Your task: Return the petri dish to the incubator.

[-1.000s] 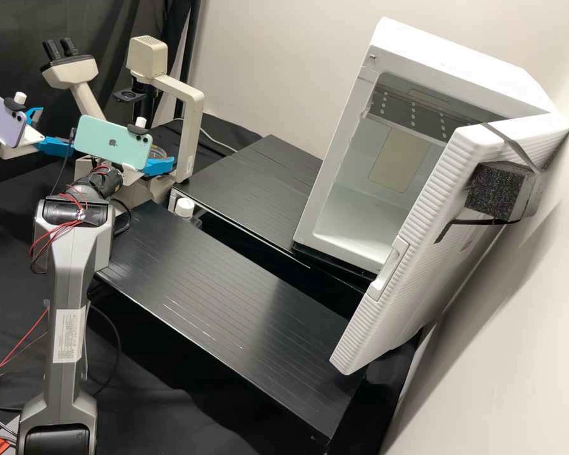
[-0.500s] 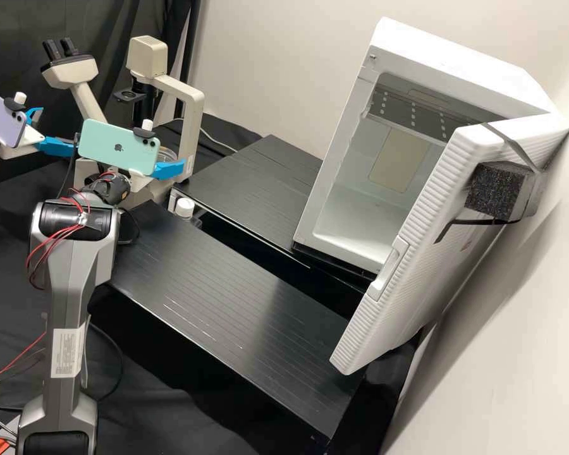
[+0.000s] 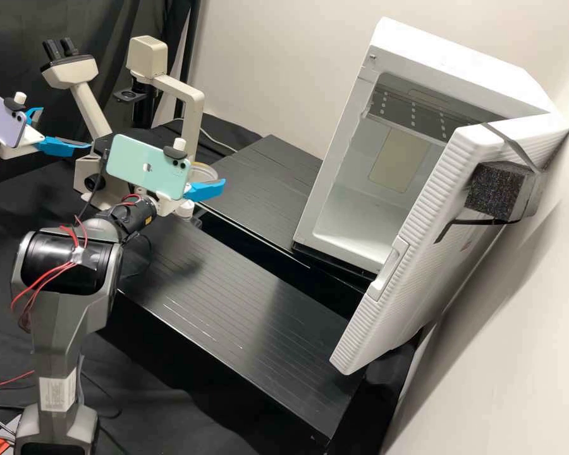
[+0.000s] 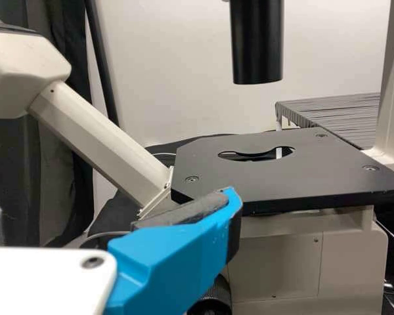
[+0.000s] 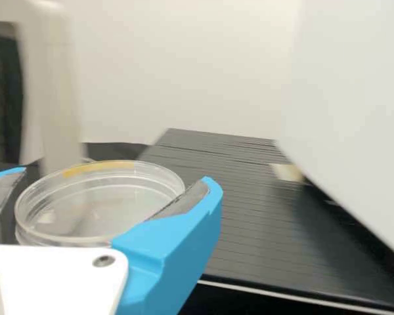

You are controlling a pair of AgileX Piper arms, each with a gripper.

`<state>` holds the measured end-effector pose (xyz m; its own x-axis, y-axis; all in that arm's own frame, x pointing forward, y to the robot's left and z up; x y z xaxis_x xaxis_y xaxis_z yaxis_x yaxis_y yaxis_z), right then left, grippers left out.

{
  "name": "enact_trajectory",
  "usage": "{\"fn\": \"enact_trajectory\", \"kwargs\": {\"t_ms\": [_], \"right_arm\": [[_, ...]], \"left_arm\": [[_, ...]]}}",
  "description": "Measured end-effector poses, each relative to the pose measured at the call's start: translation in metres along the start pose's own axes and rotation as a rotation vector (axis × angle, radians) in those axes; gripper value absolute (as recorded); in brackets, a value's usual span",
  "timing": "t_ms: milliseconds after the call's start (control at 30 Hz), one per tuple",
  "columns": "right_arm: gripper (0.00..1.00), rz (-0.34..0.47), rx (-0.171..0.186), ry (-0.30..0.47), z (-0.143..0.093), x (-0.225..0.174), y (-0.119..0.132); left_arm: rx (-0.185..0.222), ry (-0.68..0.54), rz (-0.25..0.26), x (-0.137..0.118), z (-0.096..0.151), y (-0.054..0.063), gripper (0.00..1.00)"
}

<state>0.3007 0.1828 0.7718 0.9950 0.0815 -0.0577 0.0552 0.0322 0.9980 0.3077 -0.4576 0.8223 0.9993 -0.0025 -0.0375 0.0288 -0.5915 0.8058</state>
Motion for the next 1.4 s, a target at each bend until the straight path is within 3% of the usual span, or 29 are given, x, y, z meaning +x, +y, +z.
{"fn": "enact_trajectory", "kwargs": {"t_ms": [133, 400, 867, 967, 1100, 1233, 1400], "right_arm": [[0.0, 0.061, 0.03, -0.079, 0.018, -0.003, 0.02], [0.0, 0.187, 0.048, -0.24, 0.057, 0.001, 0.052], [0.0, 0.373, 0.066, -0.347, 0.093, 0.003, 0.109], [0.0, 0.401, 0.056, -0.356, 0.095, 0.011, 0.117], [0.0, 0.429, 0.01, -0.379, 0.099, 0.027, 0.126], [0.0, 0.479, 0.021, -0.431, 0.11, 0.037, 0.137], [0.0, 0.487, -0.001, -0.474, 0.122, 0.047, 0.141]], "left_arm": [[0.0, 0.0, 0.0, 0.0, 0.0, 0.0, 1.0], [0.0, 0.0, 0.0, 0.0, 0.0, 0.0, 1.0], [0.0, 0.0, 0.0, 0.0, 0.0, 0.0, 1.0], [0.0, 0.0, 0.0, 0.0, 0.0, 0.0, 1.0], [0.0, 0.0, 0.0, 0.0, 0.0, 0.0, 1.0], [0.0, 0.0, 0.0, 0.0, 0.0, 0.0, 1.0], [0.0, 0.0, 0.0, 0.0, 0.0, 0.0, 1.0]]}}
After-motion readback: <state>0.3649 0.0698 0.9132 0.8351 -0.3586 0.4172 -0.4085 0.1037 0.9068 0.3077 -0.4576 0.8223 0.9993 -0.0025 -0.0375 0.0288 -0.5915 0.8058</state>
